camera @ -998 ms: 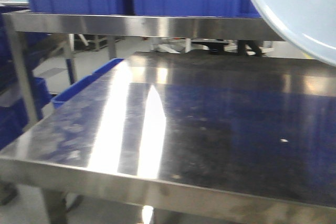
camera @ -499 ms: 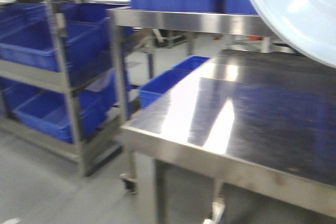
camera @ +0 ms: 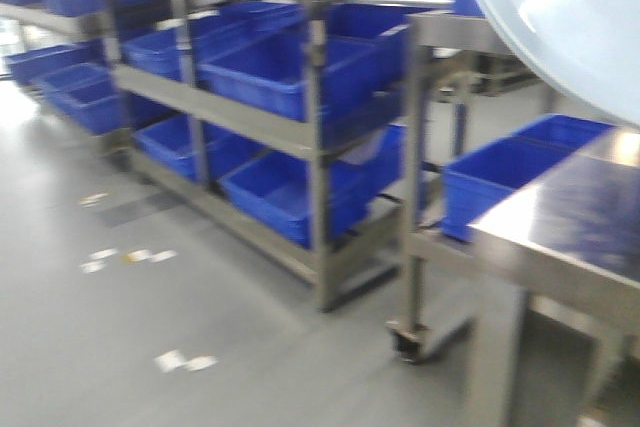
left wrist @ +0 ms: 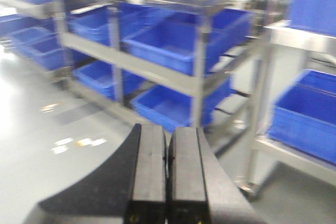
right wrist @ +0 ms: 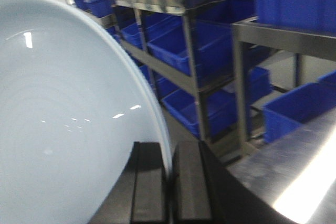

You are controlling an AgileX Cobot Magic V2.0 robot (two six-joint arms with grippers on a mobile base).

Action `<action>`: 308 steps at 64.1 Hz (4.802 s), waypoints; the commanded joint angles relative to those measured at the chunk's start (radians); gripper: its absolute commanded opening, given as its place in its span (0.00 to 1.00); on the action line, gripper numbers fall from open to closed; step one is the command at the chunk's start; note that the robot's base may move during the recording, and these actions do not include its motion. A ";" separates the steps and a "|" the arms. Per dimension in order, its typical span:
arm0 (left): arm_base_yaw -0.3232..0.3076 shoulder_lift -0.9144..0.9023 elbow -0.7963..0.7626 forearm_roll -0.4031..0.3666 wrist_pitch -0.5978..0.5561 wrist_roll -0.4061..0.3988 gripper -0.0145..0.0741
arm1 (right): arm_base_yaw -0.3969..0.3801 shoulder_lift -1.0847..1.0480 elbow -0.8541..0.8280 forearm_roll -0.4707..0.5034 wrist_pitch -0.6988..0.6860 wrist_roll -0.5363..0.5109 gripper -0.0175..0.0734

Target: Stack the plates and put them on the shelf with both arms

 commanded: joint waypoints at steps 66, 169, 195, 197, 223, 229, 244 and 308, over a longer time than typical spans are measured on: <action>0.002 0.009 -0.034 -0.015 -0.082 -0.011 0.25 | -0.003 0.008 -0.031 0.002 -0.110 -0.003 0.25; 0.002 0.009 -0.034 -0.015 -0.082 -0.011 0.25 | -0.003 0.008 -0.031 0.002 -0.110 -0.003 0.25; 0.002 0.009 -0.034 -0.015 -0.082 -0.011 0.25 | -0.003 0.008 -0.031 0.002 -0.110 -0.003 0.25; 0.002 0.009 -0.034 -0.015 -0.082 -0.011 0.25 | -0.003 0.008 -0.031 0.002 -0.110 -0.003 0.25; 0.002 0.009 -0.034 -0.015 -0.082 -0.011 0.25 | -0.003 0.008 -0.031 0.002 -0.110 -0.003 0.25; 0.002 0.009 -0.034 -0.015 -0.082 -0.011 0.25 | -0.003 0.008 -0.031 0.002 -0.110 -0.003 0.25; 0.002 0.009 -0.034 -0.015 -0.082 -0.011 0.25 | -0.003 0.008 -0.031 0.002 -0.110 -0.003 0.25; 0.002 0.009 -0.034 -0.015 -0.082 -0.011 0.25 | -0.003 0.008 -0.031 0.002 -0.110 -0.003 0.25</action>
